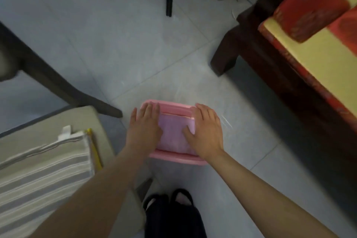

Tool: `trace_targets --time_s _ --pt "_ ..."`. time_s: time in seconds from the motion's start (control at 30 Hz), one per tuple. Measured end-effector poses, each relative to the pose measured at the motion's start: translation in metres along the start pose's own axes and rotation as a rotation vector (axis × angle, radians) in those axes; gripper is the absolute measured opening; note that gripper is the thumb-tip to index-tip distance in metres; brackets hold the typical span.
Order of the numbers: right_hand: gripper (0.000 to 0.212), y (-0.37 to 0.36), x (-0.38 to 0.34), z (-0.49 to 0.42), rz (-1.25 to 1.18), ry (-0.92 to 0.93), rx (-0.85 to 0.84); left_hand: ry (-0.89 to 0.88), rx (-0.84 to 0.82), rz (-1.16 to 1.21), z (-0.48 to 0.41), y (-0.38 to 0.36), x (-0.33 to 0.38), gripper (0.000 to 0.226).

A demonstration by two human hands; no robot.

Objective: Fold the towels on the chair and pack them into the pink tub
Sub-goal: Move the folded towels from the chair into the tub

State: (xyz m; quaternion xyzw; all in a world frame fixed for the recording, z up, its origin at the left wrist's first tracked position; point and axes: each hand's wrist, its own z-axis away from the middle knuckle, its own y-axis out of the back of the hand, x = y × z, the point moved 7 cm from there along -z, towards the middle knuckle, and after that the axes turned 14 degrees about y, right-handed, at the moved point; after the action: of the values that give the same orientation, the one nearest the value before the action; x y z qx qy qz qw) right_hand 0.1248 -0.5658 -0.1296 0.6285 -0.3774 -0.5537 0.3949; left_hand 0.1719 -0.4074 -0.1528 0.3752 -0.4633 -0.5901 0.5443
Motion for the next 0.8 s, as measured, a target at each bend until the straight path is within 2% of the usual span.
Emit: trace_targets --time_s 0.13,0.2,0.3,0.53,0.7,0.8 --pt "0.05 0.067 -0.068 -0.009 -0.133 0.082 0.037 0.042 0.156 0.209 0.053 0.1 -0.034 0.067" --pt "0.047 0.081 -0.095 -0.013 -0.207 0.11 0.038 0.068 0.219 0.275 0.069 0.131 -0.056 0.061" --pt "0.047 0.081 -0.147 -0.015 -0.298 0.163 -0.027 0.16 0.227 0.302 0.101 0.16 -0.111 0.059" --pt "0.05 0.018 -0.236 -0.002 -0.364 0.116 -0.215 0.466 0.115 0.208 0.185 0.137 -0.265 0.06" --pt "0.051 -0.035 -0.257 0.016 -0.412 -0.088 -0.38 0.62 0.034 0.245 0.225 0.104 -0.355 0.059" --pt "0.059 -0.053 -0.263 0.028 -0.481 -0.247 -0.424 0.68 0.0 0.319 0.237 0.089 -0.391 0.059"
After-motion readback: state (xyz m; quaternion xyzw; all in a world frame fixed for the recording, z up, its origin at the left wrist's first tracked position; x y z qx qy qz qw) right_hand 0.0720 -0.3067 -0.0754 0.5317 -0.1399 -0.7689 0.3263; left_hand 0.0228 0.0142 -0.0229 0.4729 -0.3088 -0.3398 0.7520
